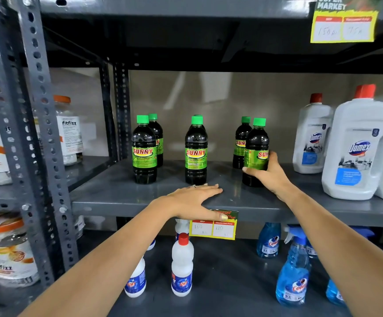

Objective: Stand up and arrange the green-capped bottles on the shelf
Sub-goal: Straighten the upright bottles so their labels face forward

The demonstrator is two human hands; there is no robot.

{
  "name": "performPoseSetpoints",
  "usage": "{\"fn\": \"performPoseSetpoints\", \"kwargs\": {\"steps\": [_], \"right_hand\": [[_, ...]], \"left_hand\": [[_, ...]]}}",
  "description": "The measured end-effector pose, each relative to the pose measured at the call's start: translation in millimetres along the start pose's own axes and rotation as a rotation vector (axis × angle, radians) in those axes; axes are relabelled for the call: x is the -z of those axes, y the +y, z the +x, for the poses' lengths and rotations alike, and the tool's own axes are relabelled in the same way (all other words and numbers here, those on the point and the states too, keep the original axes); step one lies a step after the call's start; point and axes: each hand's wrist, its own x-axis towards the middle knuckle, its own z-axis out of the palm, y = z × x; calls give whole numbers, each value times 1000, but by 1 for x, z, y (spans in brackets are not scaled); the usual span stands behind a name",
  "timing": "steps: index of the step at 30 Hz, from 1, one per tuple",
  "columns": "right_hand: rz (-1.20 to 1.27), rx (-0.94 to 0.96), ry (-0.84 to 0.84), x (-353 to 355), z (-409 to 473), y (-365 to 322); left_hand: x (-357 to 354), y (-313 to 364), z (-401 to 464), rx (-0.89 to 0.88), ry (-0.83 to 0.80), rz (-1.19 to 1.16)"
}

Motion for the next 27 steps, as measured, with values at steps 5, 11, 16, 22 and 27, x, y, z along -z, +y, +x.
{"fn": "performPoseSetpoints", "kwargs": {"steps": [5,11,16,22,27], "right_hand": [[1,-16,39,2,-2,-1],[-29,-37,11,1,-3,-2],[-173,22,68,2,-10,-5],[-193,8,55,3,-11,-5],[-247,7,69,4,-14,-11]], "left_hand": [[-1,-2,2,-3,6,-1],[-2,-3,2,17,28,-77],[-1,-2,1,22,165,-409],[1,-23,16,403,685,-713],[14,-31,39,513,604,-770]]}}
